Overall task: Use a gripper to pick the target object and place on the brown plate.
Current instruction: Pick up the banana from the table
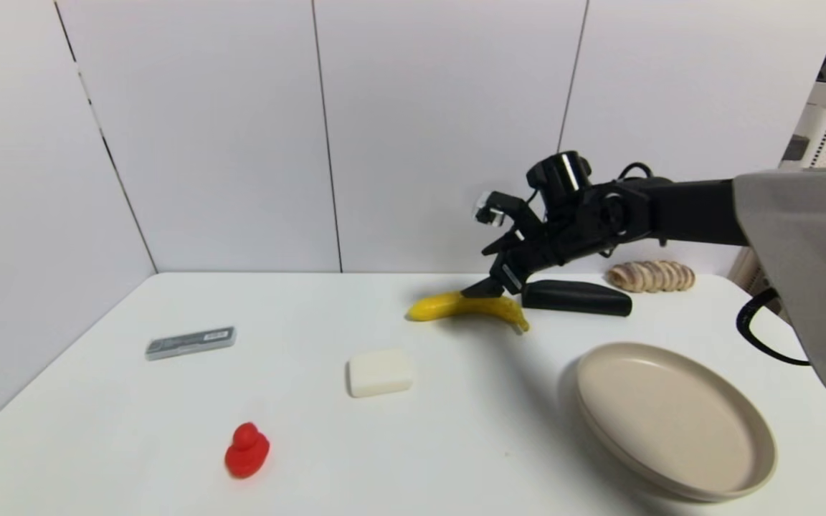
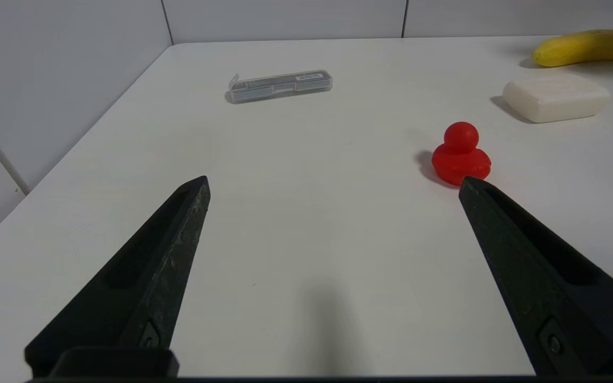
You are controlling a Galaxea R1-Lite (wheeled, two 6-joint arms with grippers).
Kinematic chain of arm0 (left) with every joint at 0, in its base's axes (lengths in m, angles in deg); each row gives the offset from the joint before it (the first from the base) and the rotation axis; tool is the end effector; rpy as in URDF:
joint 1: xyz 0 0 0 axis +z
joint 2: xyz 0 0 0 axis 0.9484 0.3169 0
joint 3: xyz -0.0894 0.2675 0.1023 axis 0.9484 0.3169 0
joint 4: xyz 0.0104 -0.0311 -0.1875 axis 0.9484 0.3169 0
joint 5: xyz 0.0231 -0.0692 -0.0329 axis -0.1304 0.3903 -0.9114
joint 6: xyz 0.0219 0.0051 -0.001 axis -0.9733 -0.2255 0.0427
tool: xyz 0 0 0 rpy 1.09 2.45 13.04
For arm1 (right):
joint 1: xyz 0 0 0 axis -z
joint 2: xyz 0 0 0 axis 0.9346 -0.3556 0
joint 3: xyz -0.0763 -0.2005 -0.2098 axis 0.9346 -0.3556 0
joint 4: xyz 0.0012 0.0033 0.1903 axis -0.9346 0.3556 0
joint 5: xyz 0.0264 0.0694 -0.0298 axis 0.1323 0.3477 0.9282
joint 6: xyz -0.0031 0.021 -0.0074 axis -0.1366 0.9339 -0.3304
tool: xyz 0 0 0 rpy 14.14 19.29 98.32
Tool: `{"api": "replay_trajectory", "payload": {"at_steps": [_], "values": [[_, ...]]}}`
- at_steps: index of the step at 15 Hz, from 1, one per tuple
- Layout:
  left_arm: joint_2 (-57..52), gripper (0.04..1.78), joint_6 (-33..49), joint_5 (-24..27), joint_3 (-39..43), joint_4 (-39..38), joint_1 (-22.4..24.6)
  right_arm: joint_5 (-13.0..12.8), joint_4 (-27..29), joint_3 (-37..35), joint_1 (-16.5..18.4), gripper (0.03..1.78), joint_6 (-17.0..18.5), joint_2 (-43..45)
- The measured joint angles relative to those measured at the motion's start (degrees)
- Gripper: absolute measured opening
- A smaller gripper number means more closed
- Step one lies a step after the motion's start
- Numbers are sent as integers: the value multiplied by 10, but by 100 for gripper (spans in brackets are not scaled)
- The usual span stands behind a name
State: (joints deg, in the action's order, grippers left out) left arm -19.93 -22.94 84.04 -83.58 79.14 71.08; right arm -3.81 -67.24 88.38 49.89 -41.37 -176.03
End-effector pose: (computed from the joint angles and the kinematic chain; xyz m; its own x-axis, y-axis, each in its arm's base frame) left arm -0.0228 0.0002 0.0758 1.0000 -0.0078 0.0012 0.0078 1.0000 -0.0027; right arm 0.4352 0.1618 0.1608 0.5085 0.6014 -0.6163 -0.8485 0.4718 -0.2396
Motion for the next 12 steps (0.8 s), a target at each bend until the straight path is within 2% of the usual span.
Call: {"api": "replay_trajectory", "payload": {"at_steps": [8, 12], "values": [[0, 169, 0, 0, 0, 0, 0, -45, 7, 19, -5, 169, -3, -71], [0, 169, 0, 0, 0, 0, 0, -46, 6, 20, -1, 169, -3, -85]]}}
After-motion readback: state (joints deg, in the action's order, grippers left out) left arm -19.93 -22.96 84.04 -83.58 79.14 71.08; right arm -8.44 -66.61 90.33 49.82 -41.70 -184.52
